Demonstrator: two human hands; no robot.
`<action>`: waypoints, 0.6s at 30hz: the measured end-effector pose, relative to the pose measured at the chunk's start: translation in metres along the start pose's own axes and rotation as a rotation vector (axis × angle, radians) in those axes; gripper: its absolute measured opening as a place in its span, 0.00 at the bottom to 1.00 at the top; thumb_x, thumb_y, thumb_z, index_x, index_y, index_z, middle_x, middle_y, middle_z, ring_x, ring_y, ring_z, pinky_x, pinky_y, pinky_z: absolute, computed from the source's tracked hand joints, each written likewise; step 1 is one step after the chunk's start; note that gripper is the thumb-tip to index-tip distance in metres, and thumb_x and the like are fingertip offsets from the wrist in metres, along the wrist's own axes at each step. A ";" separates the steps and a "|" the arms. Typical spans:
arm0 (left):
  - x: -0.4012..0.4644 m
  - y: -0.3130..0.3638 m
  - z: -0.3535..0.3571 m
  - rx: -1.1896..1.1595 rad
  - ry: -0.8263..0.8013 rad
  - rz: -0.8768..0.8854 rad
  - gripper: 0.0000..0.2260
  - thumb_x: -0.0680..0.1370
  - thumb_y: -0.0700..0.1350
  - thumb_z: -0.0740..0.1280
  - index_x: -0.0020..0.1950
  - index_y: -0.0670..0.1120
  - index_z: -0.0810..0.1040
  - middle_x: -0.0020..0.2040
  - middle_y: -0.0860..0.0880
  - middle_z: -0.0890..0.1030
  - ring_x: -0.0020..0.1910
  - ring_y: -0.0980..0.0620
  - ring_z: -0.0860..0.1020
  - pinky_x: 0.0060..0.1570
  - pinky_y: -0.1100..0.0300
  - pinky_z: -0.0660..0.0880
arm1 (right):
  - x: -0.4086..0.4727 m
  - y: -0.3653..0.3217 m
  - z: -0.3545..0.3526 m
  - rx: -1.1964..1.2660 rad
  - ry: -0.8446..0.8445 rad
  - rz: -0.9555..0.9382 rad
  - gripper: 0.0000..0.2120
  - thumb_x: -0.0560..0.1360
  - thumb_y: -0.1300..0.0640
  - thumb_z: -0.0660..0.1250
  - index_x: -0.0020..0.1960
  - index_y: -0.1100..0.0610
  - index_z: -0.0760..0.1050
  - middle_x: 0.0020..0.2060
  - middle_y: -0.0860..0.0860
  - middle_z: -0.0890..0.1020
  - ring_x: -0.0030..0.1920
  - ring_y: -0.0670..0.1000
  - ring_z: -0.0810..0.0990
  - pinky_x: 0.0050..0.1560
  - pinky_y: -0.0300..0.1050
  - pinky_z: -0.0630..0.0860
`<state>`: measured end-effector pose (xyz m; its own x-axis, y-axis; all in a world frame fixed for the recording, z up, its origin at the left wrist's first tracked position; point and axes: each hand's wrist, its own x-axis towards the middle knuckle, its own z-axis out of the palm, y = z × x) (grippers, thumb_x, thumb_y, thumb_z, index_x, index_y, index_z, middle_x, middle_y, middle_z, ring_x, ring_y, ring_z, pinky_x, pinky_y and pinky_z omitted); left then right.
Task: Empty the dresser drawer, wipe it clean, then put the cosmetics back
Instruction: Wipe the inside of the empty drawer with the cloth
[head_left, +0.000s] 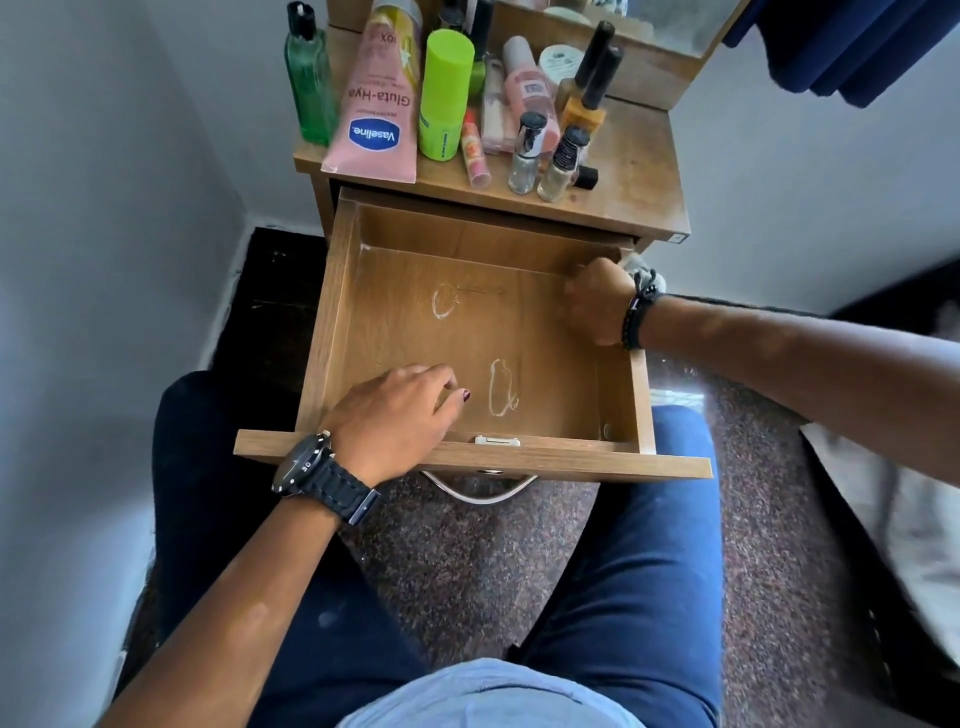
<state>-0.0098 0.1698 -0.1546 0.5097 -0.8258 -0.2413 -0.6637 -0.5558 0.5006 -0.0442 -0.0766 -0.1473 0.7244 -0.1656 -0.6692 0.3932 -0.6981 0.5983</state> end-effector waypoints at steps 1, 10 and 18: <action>0.000 0.000 0.000 0.002 0.009 0.001 0.15 0.81 0.55 0.52 0.56 0.50 0.74 0.48 0.54 0.77 0.37 0.57 0.76 0.33 0.62 0.72 | -0.007 -0.009 -0.004 0.020 -0.022 -0.024 0.15 0.80 0.58 0.55 0.62 0.53 0.75 0.61 0.50 0.77 0.61 0.53 0.75 0.50 0.43 0.72; -0.001 -0.001 0.002 -0.028 0.024 0.004 0.14 0.80 0.55 0.54 0.56 0.50 0.74 0.47 0.55 0.77 0.41 0.56 0.77 0.39 0.58 0.78 | -0.043 -0.037 -0.021 0.623 -0.439 -0.384 0.09 0.77 0.58 0.60 0.44 0.61 0.77 0.38 0.53 0.79 0.39 0.52 0.74 0.39 0.42 0.70; 0.001 -0.001 0.000 -0.068 0.001 -0.036 0.12 0.81 0.49 0.54 0.60 0.50 0.74 0.53 0.55 0.78 0.35 0.59 0.74 0.29 0.64 0.68 | -0.021 0.009 -0.019 0.944 -0.363 -0.217 0.09 0.77 0.56 0.62 0.45 0.62 0.76 0.40 0.53 0.78 0.43 0.54 0.76 0.39 0.40 0.73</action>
<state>-0.0090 0.1694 -0.1551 0.5335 -0.8051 -0.2592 -0.6059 -0.5777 0.5470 -0.0451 -0.0661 -0.1190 0.4150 -0.0616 -0.9077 -0.2230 -0.9742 -0.0358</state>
